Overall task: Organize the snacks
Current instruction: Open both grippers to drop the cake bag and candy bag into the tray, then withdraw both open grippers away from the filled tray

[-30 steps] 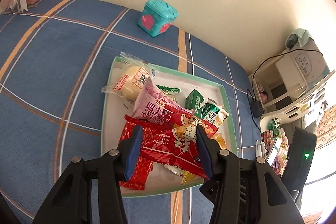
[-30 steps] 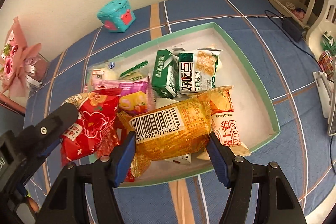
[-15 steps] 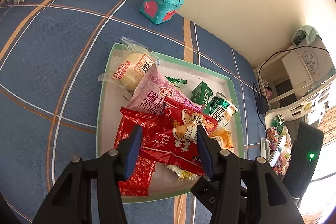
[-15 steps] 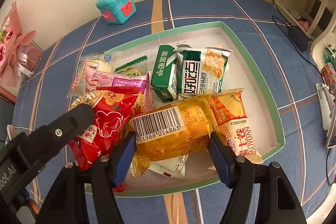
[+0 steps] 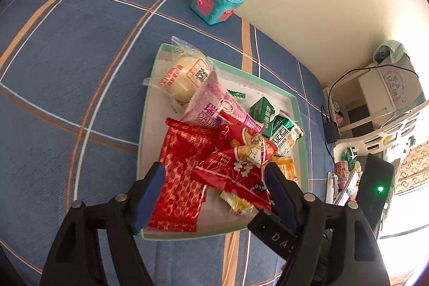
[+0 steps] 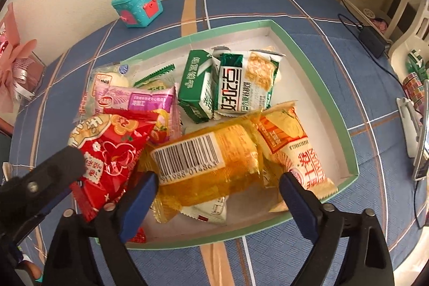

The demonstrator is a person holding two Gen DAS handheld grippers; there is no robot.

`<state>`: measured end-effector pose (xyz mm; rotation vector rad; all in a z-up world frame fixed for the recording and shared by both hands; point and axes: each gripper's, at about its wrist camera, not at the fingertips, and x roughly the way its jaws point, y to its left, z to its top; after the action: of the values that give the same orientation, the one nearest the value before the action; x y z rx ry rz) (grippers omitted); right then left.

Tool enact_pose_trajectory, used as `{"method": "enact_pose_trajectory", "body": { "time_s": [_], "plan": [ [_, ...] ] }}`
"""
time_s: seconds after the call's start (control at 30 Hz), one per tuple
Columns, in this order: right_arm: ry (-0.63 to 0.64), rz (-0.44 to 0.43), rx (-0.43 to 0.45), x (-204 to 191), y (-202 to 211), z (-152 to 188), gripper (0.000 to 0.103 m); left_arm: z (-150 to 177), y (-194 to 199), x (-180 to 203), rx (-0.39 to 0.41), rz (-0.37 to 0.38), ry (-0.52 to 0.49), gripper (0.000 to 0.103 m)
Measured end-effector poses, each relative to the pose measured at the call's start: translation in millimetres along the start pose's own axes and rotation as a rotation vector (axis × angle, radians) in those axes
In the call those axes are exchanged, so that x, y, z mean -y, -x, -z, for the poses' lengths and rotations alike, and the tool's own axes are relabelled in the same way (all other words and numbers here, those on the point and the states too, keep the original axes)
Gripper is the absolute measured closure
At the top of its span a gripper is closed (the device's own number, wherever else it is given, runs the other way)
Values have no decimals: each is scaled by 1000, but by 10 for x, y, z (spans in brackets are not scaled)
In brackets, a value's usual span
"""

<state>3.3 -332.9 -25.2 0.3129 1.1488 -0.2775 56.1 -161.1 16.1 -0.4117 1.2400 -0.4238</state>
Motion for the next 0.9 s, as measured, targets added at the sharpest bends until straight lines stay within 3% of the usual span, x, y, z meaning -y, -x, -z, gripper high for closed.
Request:
{"method": "enact_pose_trajectory", "body": {
  "time_s": [0.23,0.5,0.6,0.9],
  "plan": [
    [-9,16,-1,29,48,65,2,37,182,-80,76,-99,-24,15],
    [-37,13,8,78,131,125,2,103,276,-112,137,-221,-90,13],
    [-43,7,9,90,147,158,2,141,305,-123,160,-300,-130,1],
    [-51,6,55,123,238,235,0,162,312,-271,181,-462,-185,1]
  ]
}}
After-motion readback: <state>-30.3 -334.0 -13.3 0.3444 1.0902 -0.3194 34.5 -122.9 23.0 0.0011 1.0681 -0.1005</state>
